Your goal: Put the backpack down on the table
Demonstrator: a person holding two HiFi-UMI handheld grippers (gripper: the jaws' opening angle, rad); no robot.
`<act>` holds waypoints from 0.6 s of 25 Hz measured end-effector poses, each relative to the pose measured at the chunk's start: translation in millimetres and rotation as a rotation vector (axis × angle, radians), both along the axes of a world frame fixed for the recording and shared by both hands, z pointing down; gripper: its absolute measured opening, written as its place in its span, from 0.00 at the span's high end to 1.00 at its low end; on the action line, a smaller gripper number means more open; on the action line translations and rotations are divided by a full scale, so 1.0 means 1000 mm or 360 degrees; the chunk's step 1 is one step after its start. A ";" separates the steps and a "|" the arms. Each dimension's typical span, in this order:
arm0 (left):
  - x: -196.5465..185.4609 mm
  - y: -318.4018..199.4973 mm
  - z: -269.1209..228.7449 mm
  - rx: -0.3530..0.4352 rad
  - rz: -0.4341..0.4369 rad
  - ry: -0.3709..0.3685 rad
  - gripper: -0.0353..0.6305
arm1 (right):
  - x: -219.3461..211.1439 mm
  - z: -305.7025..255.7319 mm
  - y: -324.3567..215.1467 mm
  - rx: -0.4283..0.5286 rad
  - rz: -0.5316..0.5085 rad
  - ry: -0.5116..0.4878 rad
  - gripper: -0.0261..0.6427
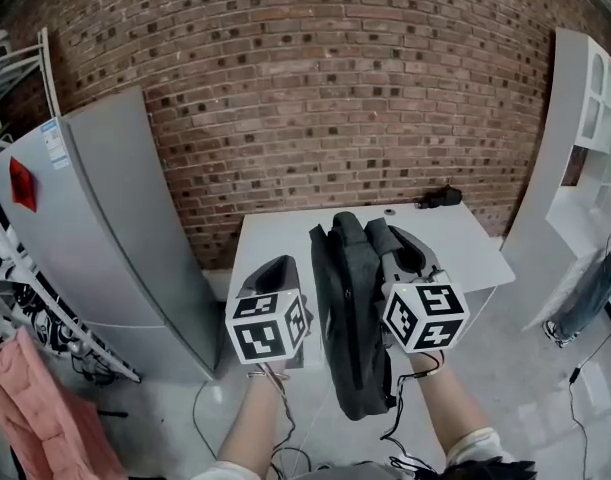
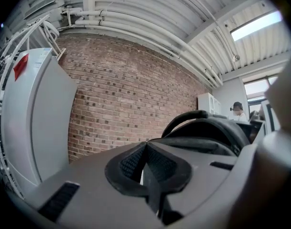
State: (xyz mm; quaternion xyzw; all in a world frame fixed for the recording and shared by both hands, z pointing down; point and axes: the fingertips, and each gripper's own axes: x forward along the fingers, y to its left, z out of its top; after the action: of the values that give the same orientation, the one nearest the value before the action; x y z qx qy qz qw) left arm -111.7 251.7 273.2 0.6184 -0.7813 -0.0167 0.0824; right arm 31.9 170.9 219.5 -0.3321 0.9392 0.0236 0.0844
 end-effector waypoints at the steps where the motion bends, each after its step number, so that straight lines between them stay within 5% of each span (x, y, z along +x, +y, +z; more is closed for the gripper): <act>1: -0.002 0.000 0.001 0.0001 0.0001 0.0004 0.93 | 0.001 -0.001 -0.001 -0.0002 0.0007 -0.0007 0.89; 15: -0.035 -0.056 0.003 -0.0002 0.0053 0.0004 0.93 | -0.017 -0.015 -0.063 -0.0043 0.0093 -0.0092 0.90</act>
State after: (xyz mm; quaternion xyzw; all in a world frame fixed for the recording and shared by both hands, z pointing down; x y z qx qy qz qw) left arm -146.7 196.0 276.2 0.6314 -0.7708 -0.0155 0.0841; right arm 14.9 107.7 204.4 -0.3611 0.9264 0.0038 0.1063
